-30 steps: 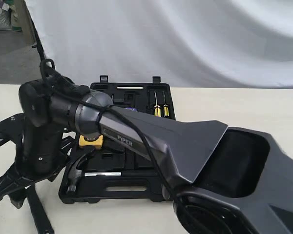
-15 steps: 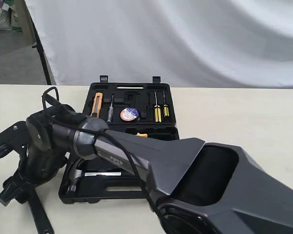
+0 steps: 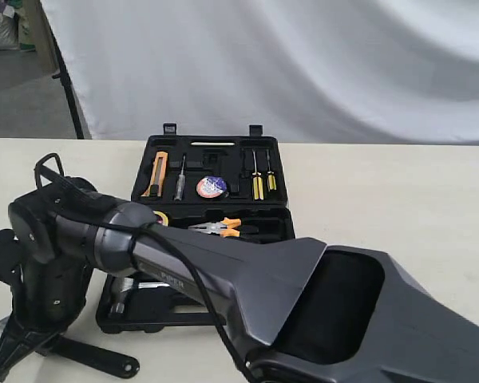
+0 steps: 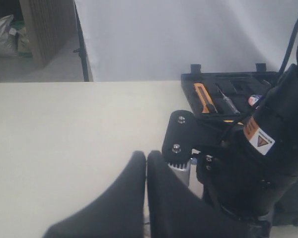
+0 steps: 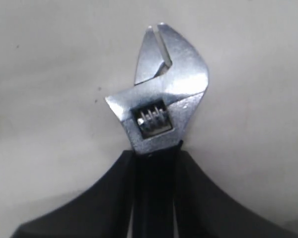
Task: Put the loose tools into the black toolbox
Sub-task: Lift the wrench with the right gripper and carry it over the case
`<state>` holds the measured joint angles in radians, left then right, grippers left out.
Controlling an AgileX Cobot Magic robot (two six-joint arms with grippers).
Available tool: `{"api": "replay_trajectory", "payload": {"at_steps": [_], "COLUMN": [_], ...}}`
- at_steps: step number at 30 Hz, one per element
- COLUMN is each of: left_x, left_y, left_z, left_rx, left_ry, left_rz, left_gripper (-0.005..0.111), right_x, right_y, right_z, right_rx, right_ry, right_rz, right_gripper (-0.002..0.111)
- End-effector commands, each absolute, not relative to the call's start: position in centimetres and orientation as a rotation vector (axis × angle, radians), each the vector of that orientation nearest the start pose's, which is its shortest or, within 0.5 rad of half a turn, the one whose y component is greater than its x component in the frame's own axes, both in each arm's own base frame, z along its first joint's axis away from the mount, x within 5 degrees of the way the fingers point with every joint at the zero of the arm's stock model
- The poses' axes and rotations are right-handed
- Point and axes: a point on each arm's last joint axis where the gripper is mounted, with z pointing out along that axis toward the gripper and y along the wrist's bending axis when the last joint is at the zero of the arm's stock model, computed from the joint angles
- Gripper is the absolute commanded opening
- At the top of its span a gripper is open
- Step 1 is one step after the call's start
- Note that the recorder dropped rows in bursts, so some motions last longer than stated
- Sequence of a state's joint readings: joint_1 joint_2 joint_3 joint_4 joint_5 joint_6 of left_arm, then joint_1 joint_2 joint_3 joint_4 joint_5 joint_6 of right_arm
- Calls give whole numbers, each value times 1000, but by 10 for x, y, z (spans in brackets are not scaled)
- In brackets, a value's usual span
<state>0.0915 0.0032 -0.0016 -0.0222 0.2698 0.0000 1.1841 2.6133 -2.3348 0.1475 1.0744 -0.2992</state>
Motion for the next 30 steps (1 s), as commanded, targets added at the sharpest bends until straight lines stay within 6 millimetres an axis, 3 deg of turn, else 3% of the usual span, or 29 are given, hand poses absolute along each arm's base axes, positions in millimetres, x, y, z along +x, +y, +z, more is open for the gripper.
{"api": "replay_trajectory", "payload": {"at_steps": [1, 6, 13, 17, 23, 25, 30], "left_x": [55, 55, 55, 55, 55, 55, 55], "left_y": [4, 4, 4, 4, 4, 4, 4], "left_z": [189, 189, 189, 189, 189, 189, 189], "left_rx": [-92, -92, -92, -92, -92, -92, -92], "left_ry": [1750, 1750, 1750, 1750, 1750, 1750, 1750], "left_rz": [32, 32, 32, 32, 32, 32, 32], "left_gripper": [1, 1, 1, 1, 1, 1, 1], "right_x": [185, 185, 187, 186, 183, 182, 180], "right_y": [492, 492, 490, 479, 465, 464, 459], "right_z": [101, 107, 144, 165, 144, 153, 203], "right_rx": [-1988, -1960, -1925, -1891, -1949, -1942, -1893], "right_ry": [2362, 2374, 2309, 2316, 2373, 2358, 2278], "right_rz": [279, 273, 290, 234, 141, 153, 220], "right_gripper": [0, 0, 0, 0, 0, 0, 0]}}
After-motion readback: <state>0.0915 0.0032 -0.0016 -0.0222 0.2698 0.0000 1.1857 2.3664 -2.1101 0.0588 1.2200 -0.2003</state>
